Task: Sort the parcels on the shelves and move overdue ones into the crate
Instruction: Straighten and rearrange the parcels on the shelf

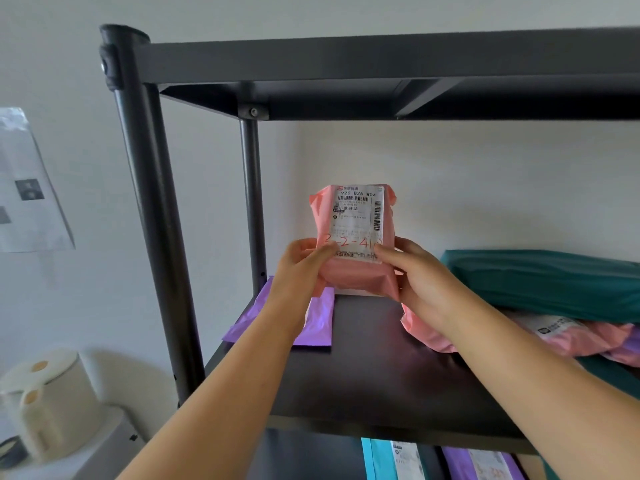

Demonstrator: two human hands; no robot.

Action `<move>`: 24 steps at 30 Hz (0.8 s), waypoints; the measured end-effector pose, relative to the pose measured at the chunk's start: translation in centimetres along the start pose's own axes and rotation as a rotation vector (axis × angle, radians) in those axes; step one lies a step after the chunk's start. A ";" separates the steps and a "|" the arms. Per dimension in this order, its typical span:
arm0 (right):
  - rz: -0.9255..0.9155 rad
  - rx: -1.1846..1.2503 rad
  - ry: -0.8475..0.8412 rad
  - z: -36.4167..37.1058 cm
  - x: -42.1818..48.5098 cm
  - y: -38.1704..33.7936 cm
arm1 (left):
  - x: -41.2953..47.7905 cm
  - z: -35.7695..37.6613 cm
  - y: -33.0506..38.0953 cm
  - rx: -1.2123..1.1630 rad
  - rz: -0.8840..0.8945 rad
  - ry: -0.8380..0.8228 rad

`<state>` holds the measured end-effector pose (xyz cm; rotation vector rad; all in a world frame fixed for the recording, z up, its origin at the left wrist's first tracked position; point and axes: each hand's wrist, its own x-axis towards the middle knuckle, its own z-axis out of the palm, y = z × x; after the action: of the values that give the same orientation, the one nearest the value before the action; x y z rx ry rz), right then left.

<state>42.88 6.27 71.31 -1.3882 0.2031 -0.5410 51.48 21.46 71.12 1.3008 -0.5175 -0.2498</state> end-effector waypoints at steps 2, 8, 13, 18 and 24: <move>-0.008 0.009 -0.010 0.2 -0.1 0.1 | -0.2 -0.2 -0.3 0.004 -0.025 -0.065; -0.016 0.036 -0.062 0.4 -0.2 0.4 | -0.7 -0.6 -0.3 -0.013 -0.001 -0.064; -0.018 -0.004 -0.065 0.2 0.0 0.6 | -0.9 -0.6 -0.3 0.000 0.052 -0.052; -0.063 -0.168 -0.006 0.8 -0.2 1.0 | -0.8 -0.6 -0.6 0.016 0.047 0.002; -0.068 -0.503 0.069 2.9 0.3 3.3 | 0.7 -1.9 -2.3 0.133 -0.005 0.146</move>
<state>45.18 8.94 68.73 -1.8707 0.3669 -0.6208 53.27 22.15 68.79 1.4377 -0.4120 -0.1245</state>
